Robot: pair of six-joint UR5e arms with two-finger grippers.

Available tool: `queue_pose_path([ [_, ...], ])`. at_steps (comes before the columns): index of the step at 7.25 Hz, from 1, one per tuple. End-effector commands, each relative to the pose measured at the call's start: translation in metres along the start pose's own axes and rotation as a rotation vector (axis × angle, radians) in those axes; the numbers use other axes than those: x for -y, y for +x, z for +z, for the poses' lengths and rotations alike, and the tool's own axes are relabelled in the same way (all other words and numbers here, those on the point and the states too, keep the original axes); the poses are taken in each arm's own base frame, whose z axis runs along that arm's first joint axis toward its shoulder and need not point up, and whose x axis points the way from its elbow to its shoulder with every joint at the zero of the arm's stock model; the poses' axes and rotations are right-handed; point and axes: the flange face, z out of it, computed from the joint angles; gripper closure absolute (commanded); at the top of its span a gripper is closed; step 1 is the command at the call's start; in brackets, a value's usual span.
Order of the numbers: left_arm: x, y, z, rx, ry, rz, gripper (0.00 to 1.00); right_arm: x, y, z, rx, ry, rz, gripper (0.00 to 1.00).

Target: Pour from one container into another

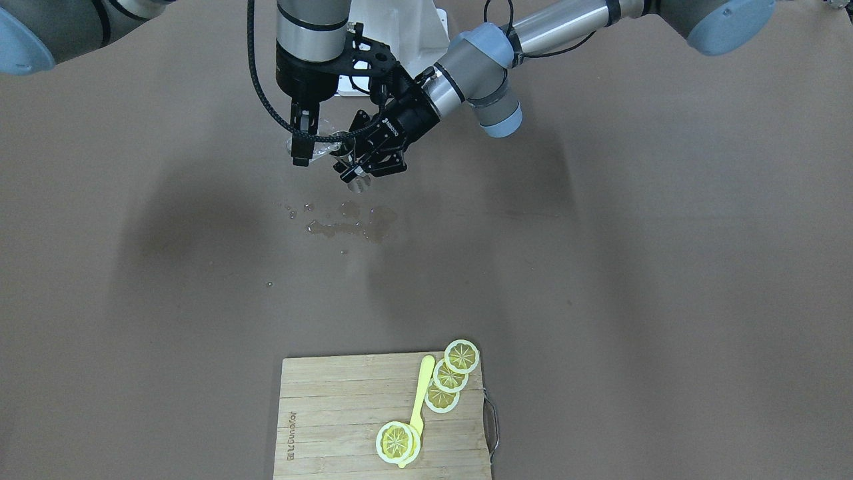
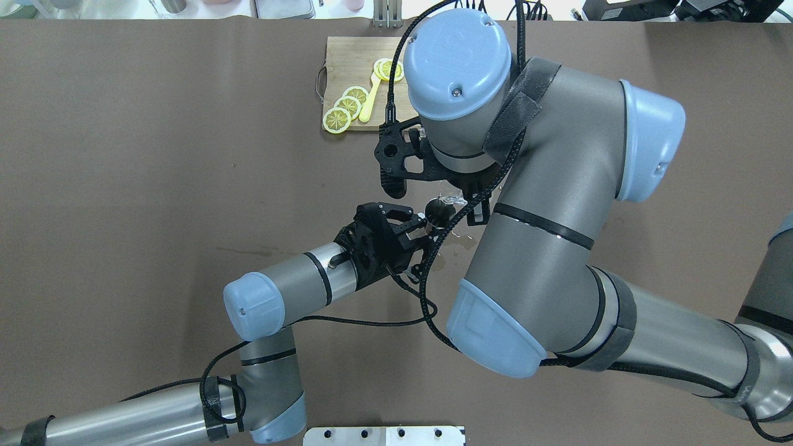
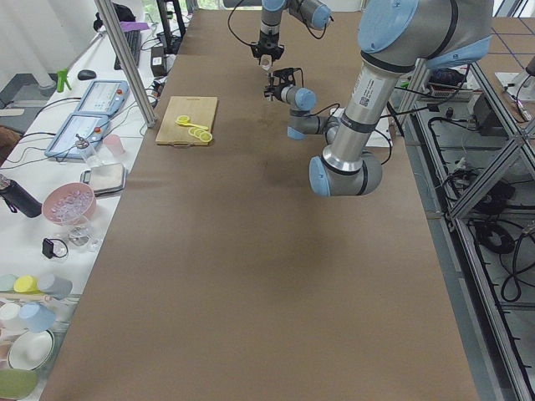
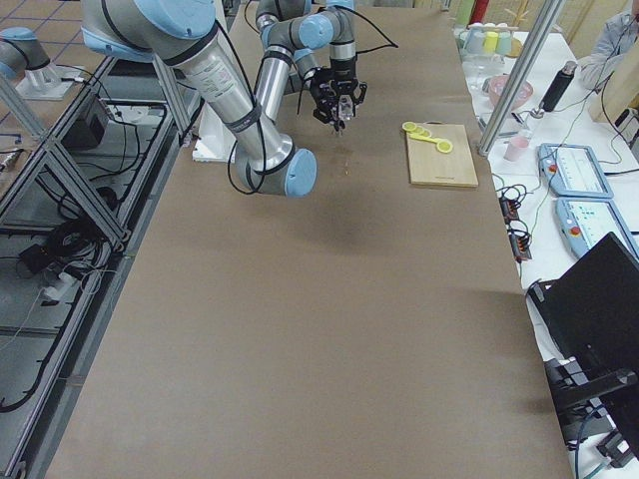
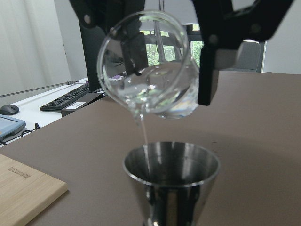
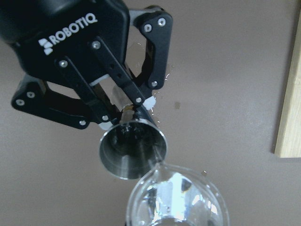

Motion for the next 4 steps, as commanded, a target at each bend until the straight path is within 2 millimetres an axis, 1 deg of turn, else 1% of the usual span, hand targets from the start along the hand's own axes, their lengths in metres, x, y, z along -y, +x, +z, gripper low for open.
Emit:
queue_pose_path([
  [1,0.0000,0.0000,0.0000,0.000,0.000,0.000,1.00,-0.0004,0.0009,-0.0001,-0.010,-0.005,0.001,1.00],
  [4,-0.0009,-0.0003,-0.0004,0.000,-0.001,0.000,1.00,0.0012,-0.0011,0.0019,-0.020,-0.014,-0.006,1.00],
])
